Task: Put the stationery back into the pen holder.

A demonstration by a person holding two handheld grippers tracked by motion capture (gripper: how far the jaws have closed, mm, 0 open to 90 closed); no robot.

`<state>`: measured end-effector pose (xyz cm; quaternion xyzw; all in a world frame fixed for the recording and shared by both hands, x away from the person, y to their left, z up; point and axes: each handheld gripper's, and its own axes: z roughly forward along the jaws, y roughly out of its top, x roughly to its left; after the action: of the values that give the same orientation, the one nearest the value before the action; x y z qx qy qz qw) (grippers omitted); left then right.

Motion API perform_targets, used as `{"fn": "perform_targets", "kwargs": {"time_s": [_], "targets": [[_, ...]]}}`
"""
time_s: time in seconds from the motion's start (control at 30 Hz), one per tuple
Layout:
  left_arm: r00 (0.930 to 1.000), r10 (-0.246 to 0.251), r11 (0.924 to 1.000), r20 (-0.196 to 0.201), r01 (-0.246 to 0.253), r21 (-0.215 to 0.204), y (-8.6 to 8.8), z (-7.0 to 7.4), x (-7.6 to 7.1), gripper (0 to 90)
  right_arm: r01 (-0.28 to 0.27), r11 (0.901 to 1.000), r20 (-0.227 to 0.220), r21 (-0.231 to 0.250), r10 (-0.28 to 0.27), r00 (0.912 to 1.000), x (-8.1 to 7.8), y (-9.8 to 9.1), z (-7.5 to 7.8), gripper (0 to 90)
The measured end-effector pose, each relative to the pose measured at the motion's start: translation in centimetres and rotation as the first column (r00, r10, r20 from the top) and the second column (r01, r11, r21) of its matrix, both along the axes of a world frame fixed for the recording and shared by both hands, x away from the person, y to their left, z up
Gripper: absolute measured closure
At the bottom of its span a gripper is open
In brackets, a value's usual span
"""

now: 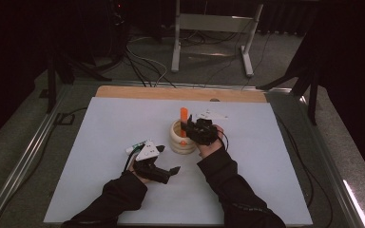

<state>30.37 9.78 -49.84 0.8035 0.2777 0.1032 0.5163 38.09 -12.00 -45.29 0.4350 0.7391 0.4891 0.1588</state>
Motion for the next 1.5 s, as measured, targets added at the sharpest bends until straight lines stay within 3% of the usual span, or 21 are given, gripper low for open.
{"fn": "perform_targets", "kwargs": {"time_s": [0.13, 0.3, 0.47, 0.5, 0.63, 0.97, 1.27, 1.5], "targets": [[1.0000, -0.004, 1.0000, 0.002, 0.004, 0.001, 0.0, 0.0, 0.0, 1.7, 0.013, 0.9999, 0.030, 0.000, -0.013, 0.9995, -0.2, -0.3, 0.5, 62.9], [1.0000, -0.009, 1.0000, 0.002, 0.009, 0.000, 0.0, 0.1, -0.1, 1.8, 0.002, 0.9994, 0.077, 0.034, -0.004, 0.9970, -0.6, -1.0, 1.6, 41.8], [0.9999, -0.016, 0.9999, 0.002, 0.016, -0.004, 0.0, 0.2, -0.1, 1.7, -0.057, 0.9958, 0.082, 0.071, 0.052, 0.9953, -1.2, -1.8, 2.7, 15.7], [0.9999, -0.015, 0.9999, 0.002, 0.015, -0.003, 0.0, 0.3, -0.2, 1.7, -0.088, 0.9930, 0.085, 0.079, 0.081, 0.9931, -1.3, -2.1, 2.8, 11.6], [1.0000, -0.007, 1.0000, 0.004, 0.007, -0.004, 0.2, 0.6, 0.0, 1.4, -0.107, 0.9915, 0.090, 0.075, 0.100, 0.9909, -1.9, -2.8, 3.2, 1.2], [0.9992, -0.035, 0.9991, 0.018, 0.035, -0.022, 1.3, 2.2, 0.6, 1.3, -0.135, 0.9865, 0.109, 0.093, 0.124, 0.9862, -3.4, -5.5, 3.1, 0.0], [0.9990, -0.038, 0.9987, 0.024, 0.039, -0.033, 2.9, 3.3, 1.1, 1.3, -0.137, 0.9876, 0.111, 0.076, 0.129, 0.9854, -4.4, -7.5, 2.4, 0.0], [0.9989, 0.030, 0.9980, 0.035, -0.028, -0.057, 5.1, 3.7, 1.7, 1.3, -0.163, 0.9820, 0.119, 0.096, 0.151, 0.9814, -5.2, -9.1, 1.9, 0.0]]}}
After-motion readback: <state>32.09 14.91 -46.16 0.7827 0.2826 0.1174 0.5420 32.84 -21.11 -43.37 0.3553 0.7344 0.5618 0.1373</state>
